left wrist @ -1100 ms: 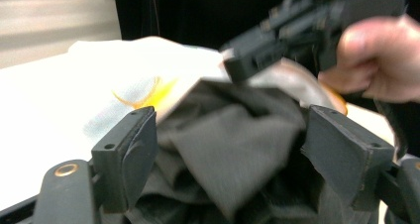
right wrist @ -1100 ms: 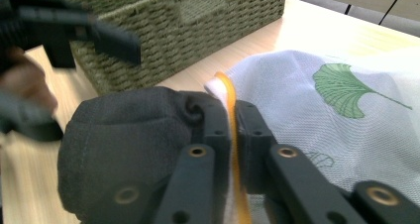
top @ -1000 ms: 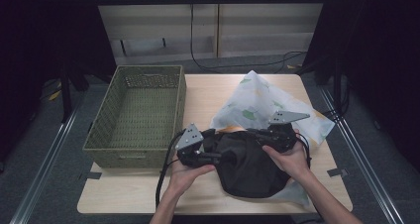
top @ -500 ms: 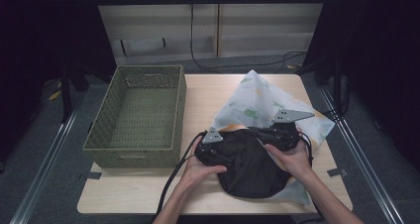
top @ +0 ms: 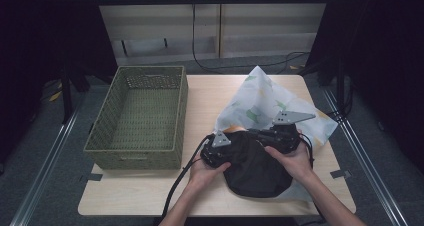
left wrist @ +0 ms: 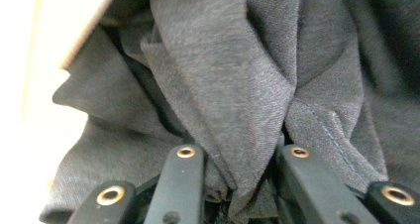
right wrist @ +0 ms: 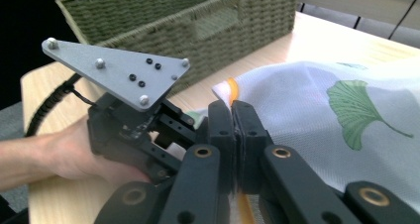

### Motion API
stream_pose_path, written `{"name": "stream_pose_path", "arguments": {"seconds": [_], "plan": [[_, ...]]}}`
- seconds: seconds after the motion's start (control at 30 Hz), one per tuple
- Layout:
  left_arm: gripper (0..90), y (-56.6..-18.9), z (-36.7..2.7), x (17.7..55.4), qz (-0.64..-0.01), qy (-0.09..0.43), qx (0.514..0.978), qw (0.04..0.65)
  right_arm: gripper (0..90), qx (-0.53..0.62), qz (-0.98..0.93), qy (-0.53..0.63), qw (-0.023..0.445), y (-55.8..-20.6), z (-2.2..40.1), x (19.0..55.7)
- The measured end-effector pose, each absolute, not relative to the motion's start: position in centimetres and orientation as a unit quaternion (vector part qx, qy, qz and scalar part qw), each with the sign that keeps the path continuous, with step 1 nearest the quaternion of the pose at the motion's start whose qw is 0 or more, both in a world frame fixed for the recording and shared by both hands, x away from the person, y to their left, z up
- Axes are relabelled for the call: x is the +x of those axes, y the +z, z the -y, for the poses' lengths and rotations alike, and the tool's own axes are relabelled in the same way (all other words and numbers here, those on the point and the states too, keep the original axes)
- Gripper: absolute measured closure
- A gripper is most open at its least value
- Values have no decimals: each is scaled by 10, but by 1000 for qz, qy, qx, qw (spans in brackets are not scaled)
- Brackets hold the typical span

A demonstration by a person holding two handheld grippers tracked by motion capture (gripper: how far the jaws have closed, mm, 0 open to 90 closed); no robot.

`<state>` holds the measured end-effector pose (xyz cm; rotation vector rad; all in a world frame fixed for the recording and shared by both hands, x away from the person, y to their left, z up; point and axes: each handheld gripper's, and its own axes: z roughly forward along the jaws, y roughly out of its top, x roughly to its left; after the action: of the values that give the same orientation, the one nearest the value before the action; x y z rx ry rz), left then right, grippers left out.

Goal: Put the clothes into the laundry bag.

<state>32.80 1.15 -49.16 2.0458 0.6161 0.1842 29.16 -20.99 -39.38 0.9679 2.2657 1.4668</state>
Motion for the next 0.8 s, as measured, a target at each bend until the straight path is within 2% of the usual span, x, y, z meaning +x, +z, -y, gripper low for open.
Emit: {"name": "stream_pose_path", "arguments": {"seconds": [0.37, 0.6, 0.7, 0.8], "plan": [[810, -424, -10, 333, -284, 121, 752, 582, 886, 289, -758, 570, 126, -349, 195, 275], [811, -363, -21, 336, -265, 176, 730, 605, 886, 288, -714, 626, 124, -308, 205, 267], [806, -368, -20, 339, -269, 186, 735, 595, 886, 290, -718, 619, 131, -310, 204, 266], [801, -393, -19, 345, -279, 182, 750, 571, 886, 310, -731, 595, 120, -333, 206, 271]]}}
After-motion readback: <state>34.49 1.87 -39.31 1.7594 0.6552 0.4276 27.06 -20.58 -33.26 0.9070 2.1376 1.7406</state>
